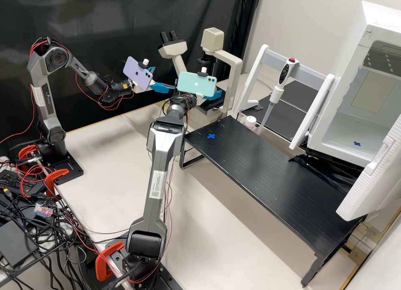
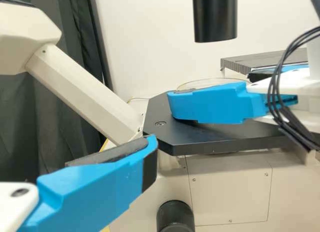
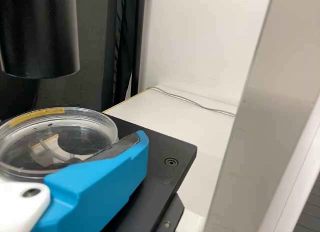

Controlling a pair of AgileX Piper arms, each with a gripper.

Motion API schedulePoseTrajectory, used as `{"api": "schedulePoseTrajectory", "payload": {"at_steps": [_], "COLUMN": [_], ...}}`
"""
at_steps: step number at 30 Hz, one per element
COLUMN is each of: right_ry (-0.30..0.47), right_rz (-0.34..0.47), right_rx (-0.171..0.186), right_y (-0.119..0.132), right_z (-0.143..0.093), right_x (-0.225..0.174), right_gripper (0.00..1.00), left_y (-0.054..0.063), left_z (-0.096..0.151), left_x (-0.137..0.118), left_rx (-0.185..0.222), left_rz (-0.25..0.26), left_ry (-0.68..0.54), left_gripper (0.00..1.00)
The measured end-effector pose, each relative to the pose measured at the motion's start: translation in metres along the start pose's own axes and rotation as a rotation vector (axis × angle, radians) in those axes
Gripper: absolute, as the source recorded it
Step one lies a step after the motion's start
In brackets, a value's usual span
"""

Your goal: Move the petri dish to the bench

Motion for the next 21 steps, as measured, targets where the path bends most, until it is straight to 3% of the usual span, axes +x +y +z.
{"api": "schedulePoseTrajectory", "payload": {"at_steps": [14,21], "right_ry": [-0.009,-0.012], "right_rz": [-0.009,-0.015], "right_rx": [0.002,0.019], "right_y": [-0.0014,-0.0008], "right_z": [0.0026,0.0048], "right_x": [-0.0025,-0.0086], "right_gripper": [0.0,0.0], "left_y": [0.0,0.0], "left_z": [0.0,0.0], "left_x": [0.0,0.0], "left_rx": [0.0,0.0], "left_rz": [0.0,0.0], "left_ry": [0.0,0.0], "left_gripper": [1.0,1.0]}}
